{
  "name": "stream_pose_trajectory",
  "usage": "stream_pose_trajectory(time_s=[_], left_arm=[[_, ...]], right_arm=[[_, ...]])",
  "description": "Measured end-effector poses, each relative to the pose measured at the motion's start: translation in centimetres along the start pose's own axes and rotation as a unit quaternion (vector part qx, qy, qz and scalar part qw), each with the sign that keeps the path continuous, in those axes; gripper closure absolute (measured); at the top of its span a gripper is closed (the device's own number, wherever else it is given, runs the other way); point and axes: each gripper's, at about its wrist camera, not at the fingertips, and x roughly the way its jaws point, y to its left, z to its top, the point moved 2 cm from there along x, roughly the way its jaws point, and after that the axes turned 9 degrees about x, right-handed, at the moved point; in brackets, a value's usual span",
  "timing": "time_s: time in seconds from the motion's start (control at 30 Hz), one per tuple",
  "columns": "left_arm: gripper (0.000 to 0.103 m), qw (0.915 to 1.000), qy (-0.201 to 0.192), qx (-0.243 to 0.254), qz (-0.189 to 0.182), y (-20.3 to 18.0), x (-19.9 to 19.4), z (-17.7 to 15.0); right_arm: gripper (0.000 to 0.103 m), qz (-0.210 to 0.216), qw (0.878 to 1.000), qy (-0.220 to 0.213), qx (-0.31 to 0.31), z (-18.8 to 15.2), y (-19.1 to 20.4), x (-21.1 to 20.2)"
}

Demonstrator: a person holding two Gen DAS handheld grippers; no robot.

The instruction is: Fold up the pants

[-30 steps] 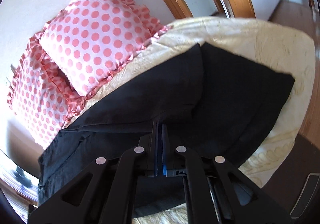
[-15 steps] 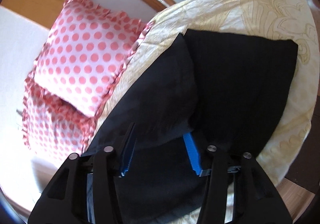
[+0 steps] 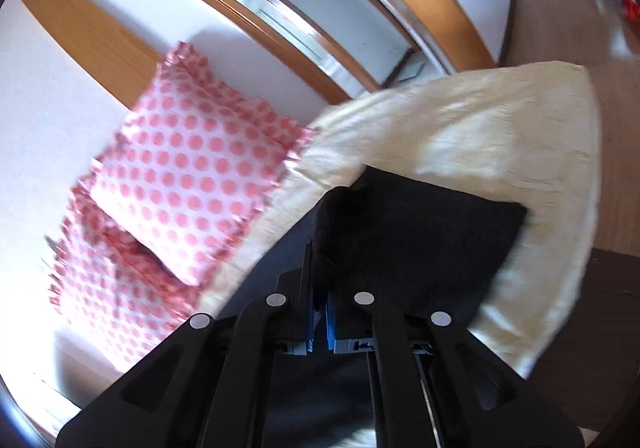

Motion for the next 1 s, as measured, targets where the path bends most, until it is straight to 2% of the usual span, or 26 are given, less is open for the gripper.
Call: stream_pose_trajectory(time_s=[0.13,0.27,0.37,0.5,0.6,0.63,0.7,0.8,0.9,1.0], left_arm=[[0.002,0.9997,-0.015,-0.013,-0.01,2.1,0.7,2.4],[0.002,0.9997,0.011,-0.019,0.003,4.4,2.8,5.5],[0.002,0.9988,0.025,-0.032,0.026,6.4,5.9,9.0],[0.002,0.9946,0.072,-0.051,0.053,8.5,12.8,13.6],[0.005,0.9845,0.142,-0.093,0.044,9.8,19.2,15.6],[0.017,0.9792,0.165,-0.112,0.041,10.4,21.2,15.9],[0.021,0.9674,0.202,-0.145,0.05,11.3,24.8,16.2],[0.024,0.953,0.231,-0.181,0.076,12.6,28.3,15.9],[0.026,0.9448,0.233,-0.21,0.093,13.5,30.3,15.4],[0.045,0.9367,0.266,-0.212,0.083,13.9,32.2,14.6]], right_arm=[[0.099,-0.016,1.0,0.02,0.018,-0.7,-2.0,1.4],[0.099,-0.033,0.999,0.013,-0.02,-1.0,-1.1,1.7],[0.099,-0.034,0.999,0.011,-0.036,-1.1,-0.9,1.8],[0.099,-0.038,0.998,0.012,-0.052,-1.2,-1.1,1.8],[0.099,-0.043,0.997,0.013,-0.062,-1.1,-1.1,1.7],[0.099,-0.044,0.997,0.013,-0.065,-1.1,-1.2,1.6],[0.099,-0.046,0.996,0.013,-0.07,-1.2,-1.0,1.7],[0.099,-0.048,0.996,0.015,-0.074,-1.1,-1.0,1.7],[0.099,-0.05,0.996,0.017,-0.078,-1.1,-0.9,1.8],[0.099,-0.056,0.995,0.018,-0.085,-1.1,-0.7,1.8]])
